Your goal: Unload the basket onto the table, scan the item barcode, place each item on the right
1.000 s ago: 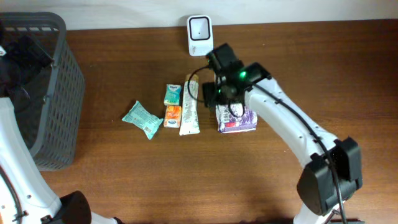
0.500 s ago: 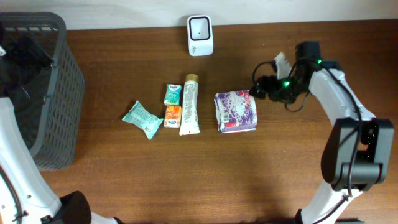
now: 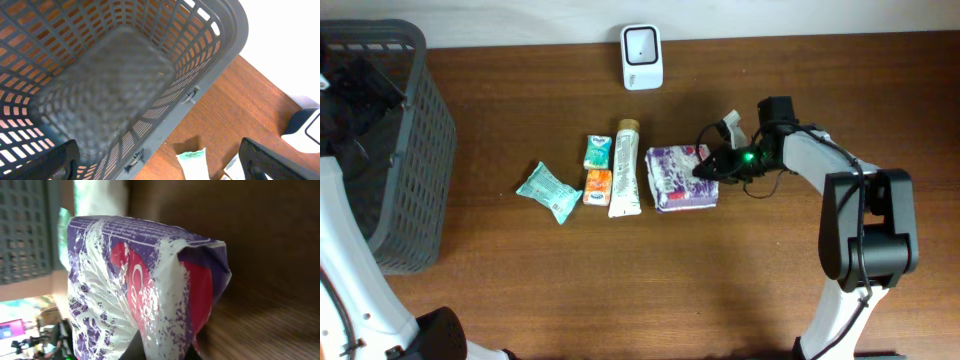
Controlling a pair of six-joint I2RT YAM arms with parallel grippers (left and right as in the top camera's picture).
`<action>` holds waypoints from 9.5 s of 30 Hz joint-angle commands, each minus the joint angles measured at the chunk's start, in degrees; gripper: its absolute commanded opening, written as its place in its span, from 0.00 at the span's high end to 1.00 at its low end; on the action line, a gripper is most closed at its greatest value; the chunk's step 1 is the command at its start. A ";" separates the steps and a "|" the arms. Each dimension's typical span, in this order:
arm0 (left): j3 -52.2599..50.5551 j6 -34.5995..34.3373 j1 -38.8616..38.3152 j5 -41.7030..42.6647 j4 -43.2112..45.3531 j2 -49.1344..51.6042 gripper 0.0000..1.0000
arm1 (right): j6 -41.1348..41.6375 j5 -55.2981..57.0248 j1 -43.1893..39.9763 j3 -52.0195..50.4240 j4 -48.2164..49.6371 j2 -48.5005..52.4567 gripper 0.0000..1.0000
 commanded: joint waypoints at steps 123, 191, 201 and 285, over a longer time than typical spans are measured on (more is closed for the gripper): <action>0.42 0.94 0.20 -0.61 -0.50 -0.02 0.01 | 50.21 19.17 -37.48 39.50 -6.71 12.57 0.96; 0.42 0.92 0.20 -0.61 -0.52 -0.02 0.01 | -11.41 -12.66 14.43 45.07 -18.25 12.26 0.96; 0.42 0.94 0.20 -0.61 -0.52 -0.02 0.01 | -11.43 -20.06 12.94 45.77 -14.23 12.17 0.96; 0.42 0.94 0.20 -0.61 -0.52 -0.02 0.01 | 4.76 43.32 17.46 50.23 9.92 17.55 0.96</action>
